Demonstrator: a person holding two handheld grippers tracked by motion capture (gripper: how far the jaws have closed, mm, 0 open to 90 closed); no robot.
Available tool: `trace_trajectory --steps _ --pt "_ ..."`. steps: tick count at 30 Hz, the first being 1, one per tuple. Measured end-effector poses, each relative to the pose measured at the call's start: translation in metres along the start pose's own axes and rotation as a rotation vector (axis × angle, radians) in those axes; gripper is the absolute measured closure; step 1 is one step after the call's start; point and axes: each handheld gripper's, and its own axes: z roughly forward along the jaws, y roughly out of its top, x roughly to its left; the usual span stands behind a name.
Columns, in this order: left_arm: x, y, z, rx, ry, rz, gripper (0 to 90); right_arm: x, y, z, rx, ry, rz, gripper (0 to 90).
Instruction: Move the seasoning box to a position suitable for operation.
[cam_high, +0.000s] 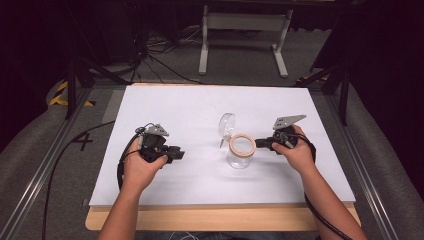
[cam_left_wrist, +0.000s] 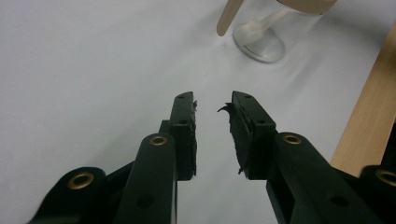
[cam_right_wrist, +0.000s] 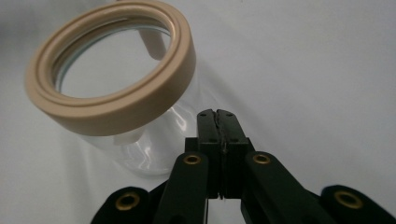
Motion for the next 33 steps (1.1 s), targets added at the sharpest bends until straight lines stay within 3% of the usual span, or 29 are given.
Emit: trace_trajectory --steps 7,9,21,33 --pt "0.000 -0.001 0.002 0.006 0.005 -0.004 70.9 0.002 -0.001 0.012 0.020 0.022 -0.013 89.8" --pt "0.000 -0.001 0.002 0.010 0.002 -0.003 71.0 0.004 0.000 0.015 0.034 0.006 -0.028 89.9" --pt "0.004 0.000 0.005 0.007 0.000 -0.003 70.5 0.007 -0.001 0.015 0.074 0.018 -0.024 89.9" --pt "0.004 0.006 0.011 0.003 -0.027 0.001 70.4 0.026 -0.003 0.015 0.112 0.054 -0.049 89.9"
